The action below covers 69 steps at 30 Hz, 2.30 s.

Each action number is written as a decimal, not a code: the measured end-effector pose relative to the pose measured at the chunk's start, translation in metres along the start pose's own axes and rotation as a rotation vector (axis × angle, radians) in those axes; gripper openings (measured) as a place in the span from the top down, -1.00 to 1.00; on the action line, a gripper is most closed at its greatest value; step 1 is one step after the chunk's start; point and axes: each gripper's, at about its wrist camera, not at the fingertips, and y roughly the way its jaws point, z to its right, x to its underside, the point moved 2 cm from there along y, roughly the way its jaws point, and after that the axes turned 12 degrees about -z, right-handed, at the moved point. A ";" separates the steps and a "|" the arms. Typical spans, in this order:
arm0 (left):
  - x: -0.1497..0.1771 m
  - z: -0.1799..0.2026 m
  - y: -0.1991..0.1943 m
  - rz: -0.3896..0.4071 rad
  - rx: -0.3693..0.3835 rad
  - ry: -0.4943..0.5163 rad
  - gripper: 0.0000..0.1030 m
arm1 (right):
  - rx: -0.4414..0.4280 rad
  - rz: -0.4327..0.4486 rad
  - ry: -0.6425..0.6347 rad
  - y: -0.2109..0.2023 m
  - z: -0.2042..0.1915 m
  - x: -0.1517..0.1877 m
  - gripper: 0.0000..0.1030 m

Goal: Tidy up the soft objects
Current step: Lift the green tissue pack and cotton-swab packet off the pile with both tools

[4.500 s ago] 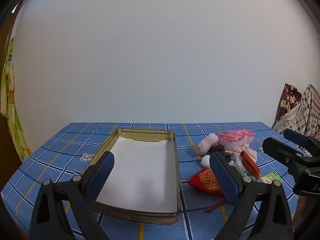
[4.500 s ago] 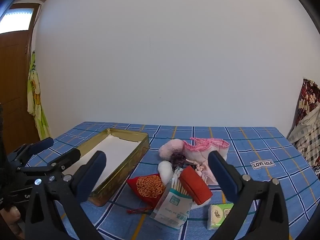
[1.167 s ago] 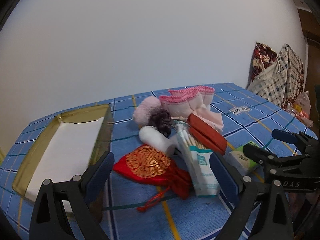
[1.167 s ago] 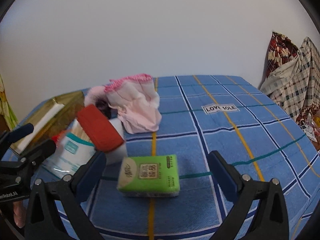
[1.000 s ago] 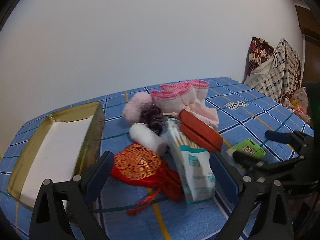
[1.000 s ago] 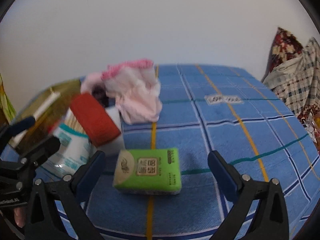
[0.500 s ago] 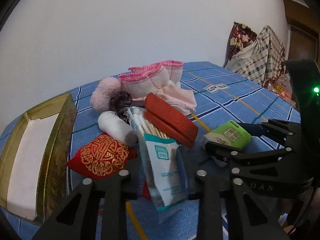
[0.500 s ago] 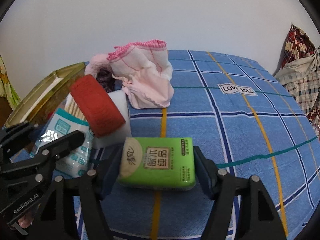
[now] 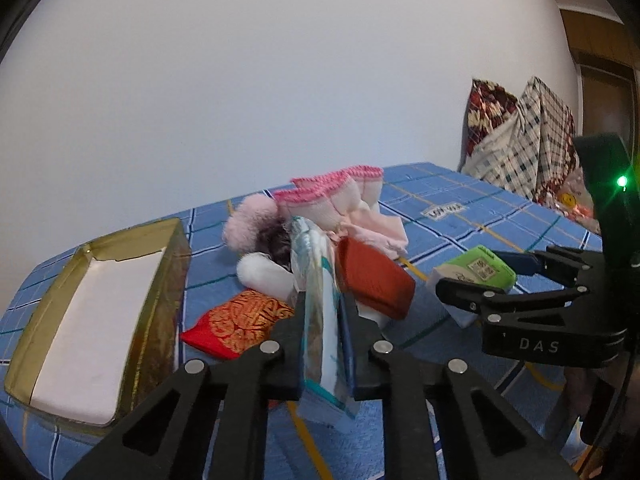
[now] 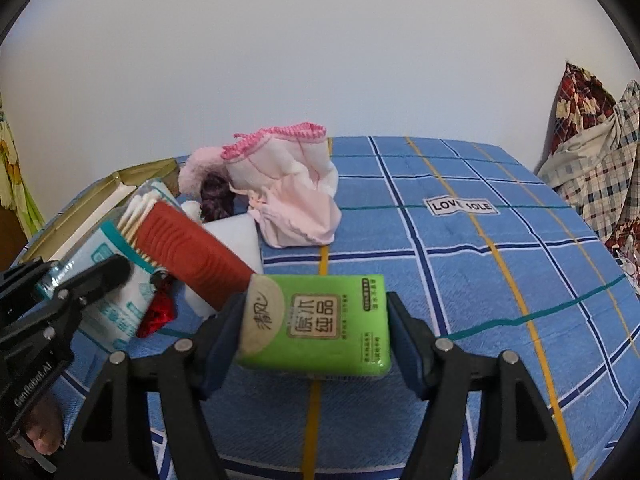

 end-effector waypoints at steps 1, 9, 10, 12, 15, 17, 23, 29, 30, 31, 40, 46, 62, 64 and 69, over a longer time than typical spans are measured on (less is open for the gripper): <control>0.000 -0.001 -0.002 0.009 -0.008 -0.009 0.72 | 0.000 0.001 0.001 0.000 0.000 0.001 -0.34; 0.004 -0.014 -0.019 0.102 -0.041 -0.078 0.74 | -0.002 0.023 0.008 -0.003 0.001 0.003 -0.34; 0.005 -0.014 -0.021 0.110 -0.048 -0.078 0.74 | -0.002 0.030 0.009 -0.004 0.001 0.003 -0.34; 0.006 -0.013 -0.024 0.128 -0.060 -0.071 0.74 | -0.003 0.046 0.009 -0.006 0.001 0.004 -0.34; 0.008 -0.011 -0.028 0.155 -0.079 -0.059 0.74 | -0.006 0.090 0.003 -0.013 0.001 0.007 -0.34; 0.010 -0.010 -0.031 0.170 -0.088 -0.052 0.74 | -0.004 0.118 -0.002 -0.017 0.000 0.008 -0.34; 0.014 -0.006 -0.039 0.220 -0.109 -0.035 0.74 | -0.006 0.183 -0.012 -0.027 -0.002 0.011 -0.34; 0.018 -0.004 -0.046 0.270 -0.129 -0.022 0.74 | -0.006 0.244 -0.023 -0.035 -0.004 0.014 -0.34; 0.018 -0.003 -0.047 0.273 -0.131 -0.021 0.74 | -0.005 0.249 -0.025 -0.036 -0.004 0.014 -0.34; 0.019 -0.003 -0.047 0.277 -0.134 -0.020 0.74 | -0.004 0.253 -0.026 -0.036 -0.004 0.014 -0.34; 0.022 -0.001 -0.051 0.297 -0.144 -0.020 0.74 | 0.000 0.334 -0.029 -0.047 -0.006 0.020 -0.34; 0.023 -0.002 -0.052 0.300 -0.146 -0.027 0.74 | 0.009 0.374 -0.015 -0.052 -0.006 0.021 -0.35; 0.025 -0.004 -0.055 0.303 -0.152 -0.036 0.74 | 0.035 0.411 0.004 -0.054 -0.011 0.018 -0.35; 0.025 -0.005 -0.055 0.302 -0.152 -0.038 0.74 | 0.039 0.414 0.008 -0.055 -0.010 0.018 -0.35; 0.025 -0.006 -0.055 0.300 -0.153 -0.040 0.74 | 0.033 0.404 0.003 -0.053 -0.015 0.017 -0.35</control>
